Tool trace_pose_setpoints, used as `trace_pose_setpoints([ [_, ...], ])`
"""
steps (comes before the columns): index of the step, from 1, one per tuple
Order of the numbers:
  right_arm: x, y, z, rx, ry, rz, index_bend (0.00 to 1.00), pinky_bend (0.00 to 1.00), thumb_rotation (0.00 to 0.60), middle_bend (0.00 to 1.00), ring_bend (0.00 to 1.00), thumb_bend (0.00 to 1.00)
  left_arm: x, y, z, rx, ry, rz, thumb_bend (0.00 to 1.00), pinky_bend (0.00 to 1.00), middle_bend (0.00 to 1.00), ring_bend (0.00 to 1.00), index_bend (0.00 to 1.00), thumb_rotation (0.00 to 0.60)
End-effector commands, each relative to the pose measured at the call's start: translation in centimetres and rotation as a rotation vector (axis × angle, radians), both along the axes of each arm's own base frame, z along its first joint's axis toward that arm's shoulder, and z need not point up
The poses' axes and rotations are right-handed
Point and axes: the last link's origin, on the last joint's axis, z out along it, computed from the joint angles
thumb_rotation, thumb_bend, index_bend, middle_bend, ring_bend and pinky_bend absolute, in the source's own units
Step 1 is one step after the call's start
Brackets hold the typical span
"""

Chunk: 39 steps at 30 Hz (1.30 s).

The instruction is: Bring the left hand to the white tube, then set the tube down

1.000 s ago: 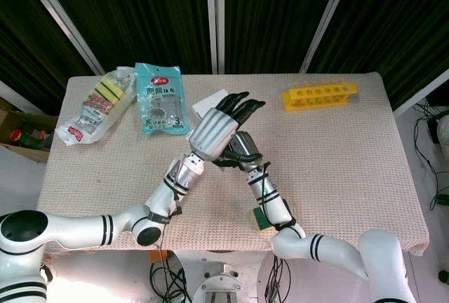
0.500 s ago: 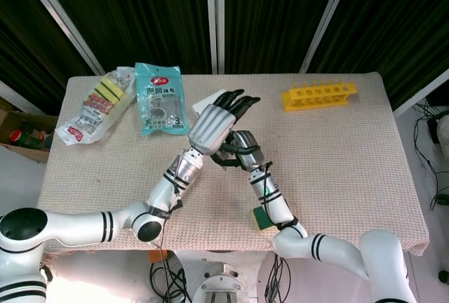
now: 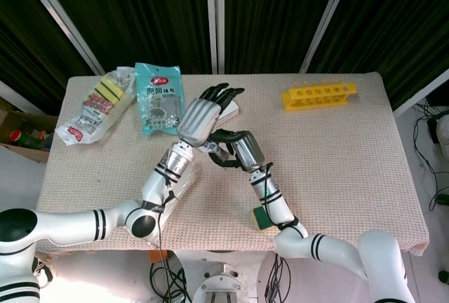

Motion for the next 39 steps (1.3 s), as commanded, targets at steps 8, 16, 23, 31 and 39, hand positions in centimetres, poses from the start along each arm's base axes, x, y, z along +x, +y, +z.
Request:
trace_pose_setpoints([
  [8, 0.4, -0.1, 0.1, 0.006, -0.021, -0.001, 1.0, 0.93, 0.6, 0.91, 0.81, 0.51, -1.1, 0.4, 0.0, -0.011, -0.006, 0.036, 0.0, 0.16, 0.19, 0.1, 0.13, 0.0],
  [16, 0.4, -0.3, 0.4, 0.0, -0.04, -0.011, 1.0, 0.92, 0.6, 0.91, 0.81, 0.51, -1.6, 1.0, 0.2, -0.002, -0.032, 0.063, 0.0, 0.16, 0.19, 0.1, 0.13, 0.0],
  [23, 0.8, -0.2, 0.3, 0.003, -0.041, -0.001, 1.0, 0.93, 0.6, 0.91, 0.81, 0.51, -1.6, 1.0, 0.1, -0.064, -0.112, 0.089, 0.0, 0.16, 0.19, 0.1, 0.14, 0.0],
  [31, 1.1, -0.1, 0.0, 0.0, -0.046, 0.001, 1.0, 0.93, 0.6, 0.91, 0.81, 0.51, -1.4, 0.7, -0.1, -0.092, -0.14, 0.085, 0.0, 0.16, 0.19, 0.1, 0.13, 0.0],
  [39, 1.4, 0.1, 0.0, 0.003, -0.067, -0.002, 1.0, 0.93, 0.6, 0.92, 0.81, 0.53, -1.7, 0.6, -0.8, -0.064, -0.102, 0.065, 0.0, 0.16, 0.19, 0.1, 0.13, 0.0],
])
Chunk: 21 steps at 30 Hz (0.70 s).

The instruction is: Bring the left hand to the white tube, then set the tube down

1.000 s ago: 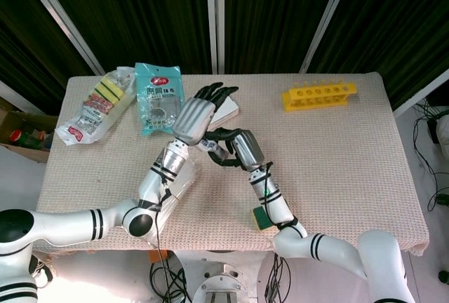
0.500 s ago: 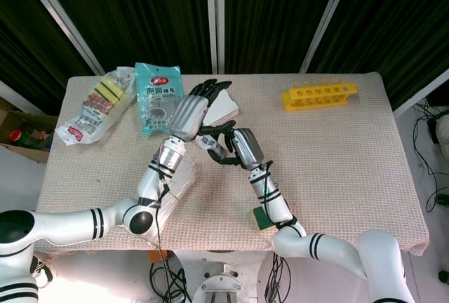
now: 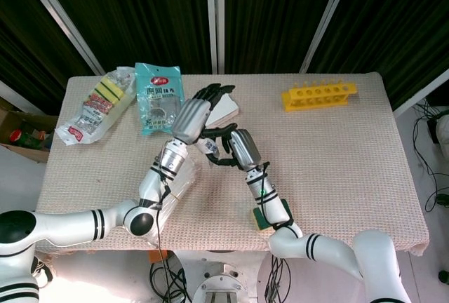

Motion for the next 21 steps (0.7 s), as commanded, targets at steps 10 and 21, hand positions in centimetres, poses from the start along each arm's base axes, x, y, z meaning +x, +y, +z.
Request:
trace_pose_setpoints([
  [10, 0.1, 0.0, 0.4, 0.015, -0.013, -0.016, 1.0, 0.93, 0.6, 0.92, 0.81, 0.53, -0.2, -0.6, -1.5, 0.057, 0.105, -0.072, 0.0, 0.16, 0.19, 0.1, 0.13, 0.0],
  [21, 0.1, -0.3, 0.6, 0.001, -0.017, -0.019, 1.0, 0.92, 0.6, 0.92, 0.81, 0.53, -0.2, -1.0, -2.6, -0.124, -0.025, -0.015, 0.0, 0.16, 0.18, 0.1, 0.13, 0.0],
])
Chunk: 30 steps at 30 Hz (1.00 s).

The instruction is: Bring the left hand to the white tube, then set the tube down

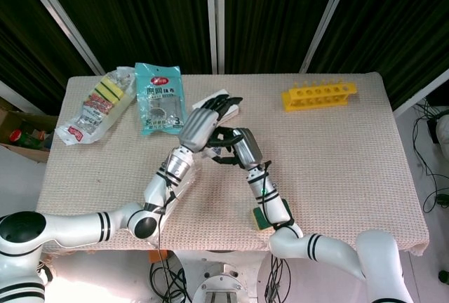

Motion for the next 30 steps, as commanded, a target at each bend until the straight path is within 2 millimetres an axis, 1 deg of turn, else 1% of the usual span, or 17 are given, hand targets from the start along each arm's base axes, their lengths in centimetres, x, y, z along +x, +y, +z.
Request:
trace_pose_setpoints([
  [1, 0.0, -0.1, 0.0, -0.001, -0.002, -0.001, 1.0, 0.92, 0.6, 0.92, 0.81, 0.54, 0.1, -0.1, -0.1, -0.045, -0.027, 0.011, 0.0, 0.16, 0.18, 0.1, 0.12, 0.0],
  [7, 0.0, -0.2, 0.0, -0.002, 0.001, -0.003, 1.0, 0.93, 0.6, 0.92, 0.81, 0.54, 0.1, -0.1, 0.0, -0.074, -0.037, 0.018, 0.0, 0.16, 0.16, 0.1, 0.12, 0.0],
  [11, -0.4, -0.1, -0.1, -0.001, 0.01, -0.006, 1.0, 0.93, 0.6, 0.92, 0.81, 0.53, 0.1, -0.1, 0.7, -0.069, -0.061, 0.021, 0.0, 0.16, 0.15, 0.1, 0.11, 0.0],
  [13, -0.8, 0.0, -0.1, 0.002, 0.022, -0.005, 1.0, 0.93, 0.6, 0.92, 0.81, 0.53, 0.1, 0.1, 1.6, -0.053, -0.089, 0.027, 0.0, 0.16, 0.15, 0.1, 0.11, 0.0],
  [15, -1.5, 0.2, 0.1, -0.005, 0.043, -0.002, 1.0, 0.93, 0.6, 0.92, 0.81, 0.53, -0.1, 0.5, 3.0, -0.005, -0.1, 0.028, 0.0, 0.16, 0.15, 0.1, 0.11, 0.0],
  [18, -3.1, 0.4, 0.9, -0.037, 0.073, -0.01, 1.0, 0.93, 0.6, 0.92, 0.81, 0.53, -1.1, 0.9, 5.4, 0.091, -0.095, 0.038, 0.0, 0.16, 0.15, 0.1, 0.11, 0.0],
  [20, -4.4, 0.4, 1.7, -0.056, 0.101, -0.023, 1.0, 0.92, 0.6, 0.92, 0.81, 0.53, -2.6, 1.2, 7.5, 0.167, -0.089, 0.066, 0.0, 0.16, 0.15, 0.1, 0.11, 0.0],
  [22, -5.6, 0.3, 2.7, -0.08, 0.13, -0.033, 1.0, 0.93, 0.6, 0.92, 0.81, 0.53, -4.0, 1.3, 9.0, 0.219, -0.07, 0.091, 0.0, 0.16, 0.15, 0.1, 0.11, 0.0],
  [23, -6.3, 0.3, 3.3, -0.097, 0.155, -0.039, 1.0, 0.93, 0.6, 0.92, 0.81, 0.53, -5.2, 1.2, 10.0, 0.251, -0.047, 0.108, 0.0, 0.16, 0.15, 0.1, 0.11, 0.0],
  [25, -7.4, 0.3, 4.5, -0.127, 0.202, -0.046, 1.0, 0.93, 0.6, 0.92, 0.81, 0.53, -7.2, 1.1, 11.1, 0.297, 0.01, 0.137, 0.0, 0.16, 0.15, 0.1, 0.11, 0.0],
  [26, -8.2, 0.3, 5.4, -0.163, 0.256, -0.049, 1.0, 0.93, 0.6, 0.92, 0.81, 0.52, -8.6, 0.9, 11.8, 0.328, 0.061, 0.156, 0.0, 0.16, 0.15, 0.1, 0.11, 0.0],
  [28, -9.5, 0.3, 6.6, -0.214, 0.366, -0.064, 1.0, 0.92, 0.6, 0.92, 0.81, 0.5, -10.6, 0.4, 12.4, 0.361, 0.137, 0.177, 0.0, 0.16, 0.15, 0.1, 0.11, 0.0],
  [29, -10.3, 0.5, 7.2, -0.225, 0.453, -0.075, 0.97, 0.89, 0.6, 0.91, 0.78, 0.47, -12.3, 0.0, 12.8, 0.385, 0.207, 0.197, 0.0, 0.16, 0.15, 0.1, 0.11, 0.0],
  [30, -11.0, 0.7, 7.5, -0.205, 0.527, -0.073, 0.89, 0.8, 0.6, 0.84, 0.69, 0.4, -13.4, -0.3, 13.0, 0.4, 0.254, 0.208, 0.0, 0.16, 0.15, 0.1, 0.11, 0.0],
])
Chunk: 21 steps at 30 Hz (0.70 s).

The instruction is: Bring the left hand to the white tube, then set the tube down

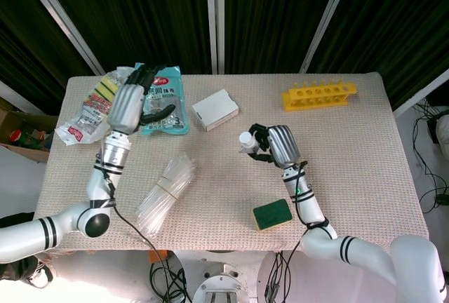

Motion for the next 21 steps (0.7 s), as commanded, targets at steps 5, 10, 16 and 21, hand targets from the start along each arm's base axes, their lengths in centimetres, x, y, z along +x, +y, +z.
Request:
trace_pose_setpoints([
  [5, -5.4, 1.9, 5.0, 0.126, 0.56, -0.107, 0.0, 0.0, 0.6, 0.0, 0.0, 0.0, -8.1, -3.5, 1.3, 0.056, 0.236, 0.133, 0.0, 0.16, 0.15, 0.1, 0.11, 0.0],
  [10, -6.3, 3.0, 6.9, 0.133, 0.626, -0.192, 0.0, 0.0, 0.6, 0.0, 0.0, 0.0, -11.2, -6.7, 1.7, 0.045, 0.305, 0.175, 0.0, 0.16, 0.15, 0.1, 0.11, 0.0],
  [16, -8.4, 6.4, 9.8, 0.05, 0.655, -0.253, 0.0, 0.0, 0.6, 0.0, 0.0, 0.0, -13.8, -12.1, 1.8, -0.003, 0.381, 0.236, 0.0, 0.16, 0.14, 0.1, 0.11, 0.0],
  [21, -13.0, 11.5, 12.2, -0.051, 0.708, -0.403, 0.0, 0.0, 0.6, 0.0, 0.0, 0.0, -16.4, -16.9, 0.9, -0.009, 0.427, 0.286, 0.0, 0.16, 0.14, 0.1, 0.11, 0.0],
])
